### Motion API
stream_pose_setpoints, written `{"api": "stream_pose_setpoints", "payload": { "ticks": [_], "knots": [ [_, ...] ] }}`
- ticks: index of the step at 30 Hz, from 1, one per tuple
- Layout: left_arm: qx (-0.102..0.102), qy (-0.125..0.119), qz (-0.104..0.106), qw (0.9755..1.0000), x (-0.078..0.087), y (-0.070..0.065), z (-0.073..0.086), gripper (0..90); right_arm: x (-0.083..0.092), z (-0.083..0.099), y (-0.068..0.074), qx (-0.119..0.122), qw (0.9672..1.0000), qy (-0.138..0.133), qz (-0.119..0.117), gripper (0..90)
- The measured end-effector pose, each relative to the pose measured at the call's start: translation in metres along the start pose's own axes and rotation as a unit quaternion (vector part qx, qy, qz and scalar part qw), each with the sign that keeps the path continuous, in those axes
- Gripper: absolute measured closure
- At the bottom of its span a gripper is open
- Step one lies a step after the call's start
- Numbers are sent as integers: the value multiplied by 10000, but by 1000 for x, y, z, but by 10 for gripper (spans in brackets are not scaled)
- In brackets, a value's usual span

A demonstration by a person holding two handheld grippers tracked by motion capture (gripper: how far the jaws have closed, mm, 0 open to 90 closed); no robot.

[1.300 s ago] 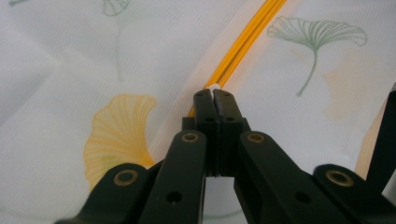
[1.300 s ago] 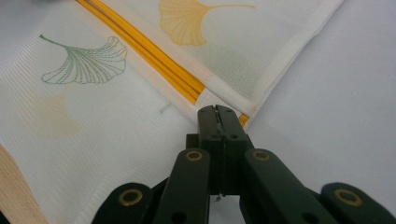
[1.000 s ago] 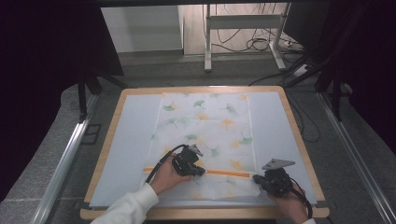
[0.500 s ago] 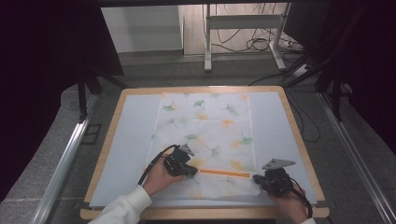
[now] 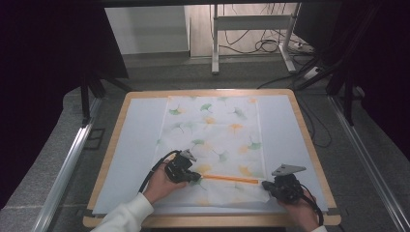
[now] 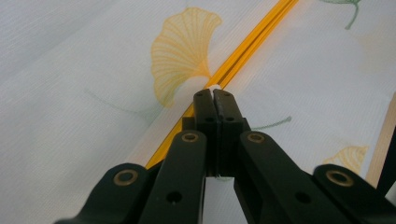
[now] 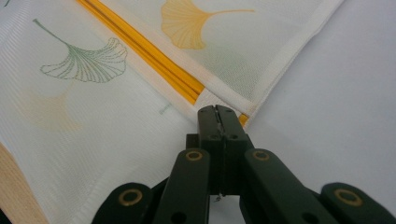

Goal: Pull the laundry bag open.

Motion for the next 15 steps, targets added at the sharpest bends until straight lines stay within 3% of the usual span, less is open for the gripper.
{"api": "stream_pose_setpoints", "payload": {
  "ticks": [15],
  "knots": [
    [128,16,-121,9998,10,14,13,900,0,0,0,-13,10000,-4,2,900]
  ]
}}
Point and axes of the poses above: each handheld gripper's, and its own axes: x roughly backward along the jaws, z roughly out of its underside, y roughly to its left, the point moved 4 cm from there along -x, roughly forward along the jaws, and after that the axes turned 9 degrees about -z, right-handed, at the moved point
